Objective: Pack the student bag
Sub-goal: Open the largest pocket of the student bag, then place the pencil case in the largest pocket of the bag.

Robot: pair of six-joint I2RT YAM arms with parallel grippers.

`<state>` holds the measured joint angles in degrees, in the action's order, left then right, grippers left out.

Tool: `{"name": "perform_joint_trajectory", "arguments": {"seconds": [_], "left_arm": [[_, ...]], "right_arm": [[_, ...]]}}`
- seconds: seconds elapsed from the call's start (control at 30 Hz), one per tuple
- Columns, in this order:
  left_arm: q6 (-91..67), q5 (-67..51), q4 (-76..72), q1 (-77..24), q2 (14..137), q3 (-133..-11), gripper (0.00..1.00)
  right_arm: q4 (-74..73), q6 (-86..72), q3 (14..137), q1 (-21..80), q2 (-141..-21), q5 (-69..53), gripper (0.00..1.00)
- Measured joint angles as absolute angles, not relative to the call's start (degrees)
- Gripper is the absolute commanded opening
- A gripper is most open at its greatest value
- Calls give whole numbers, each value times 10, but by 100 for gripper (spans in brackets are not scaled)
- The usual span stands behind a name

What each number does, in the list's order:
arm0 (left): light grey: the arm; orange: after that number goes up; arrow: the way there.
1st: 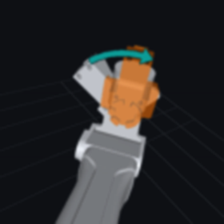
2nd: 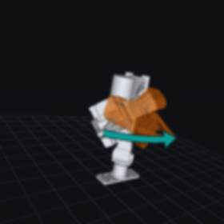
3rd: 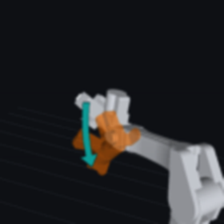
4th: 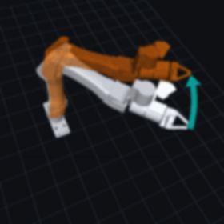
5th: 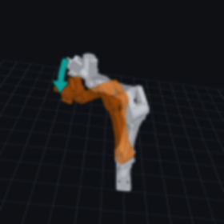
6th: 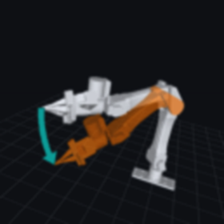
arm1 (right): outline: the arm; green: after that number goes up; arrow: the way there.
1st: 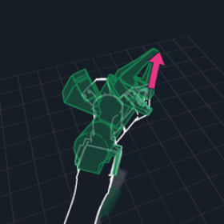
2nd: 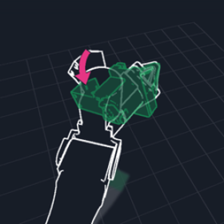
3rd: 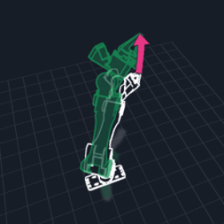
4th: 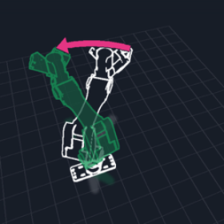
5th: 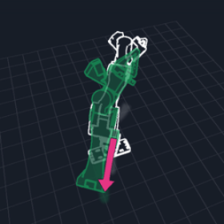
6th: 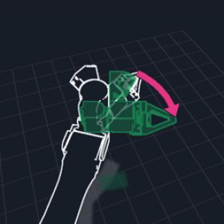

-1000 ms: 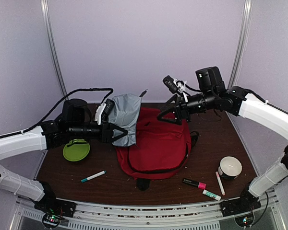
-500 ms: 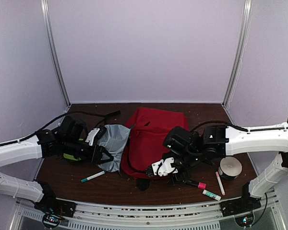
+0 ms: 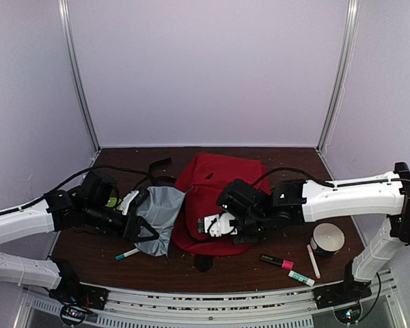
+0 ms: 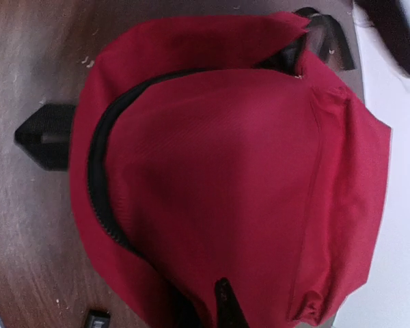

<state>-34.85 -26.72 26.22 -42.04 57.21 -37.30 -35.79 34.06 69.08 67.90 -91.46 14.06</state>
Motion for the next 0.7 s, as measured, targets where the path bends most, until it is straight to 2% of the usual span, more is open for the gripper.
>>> {"name": "perform_joint_trajectory", "arguments": {"seconds": [0.3,0.43,0.7], "left_arm": [[-333,-369,245,-476,593,-352,6],[-329,-410,209,-517,688,-378,2],[-330,-461,116,-522,869,-492,2]], "right_arm": [[-378,274,878,544,-895,62,0],[-392,248,915,527,-896,31,0],[-423,227,915,527,-901,-42,0]]}}
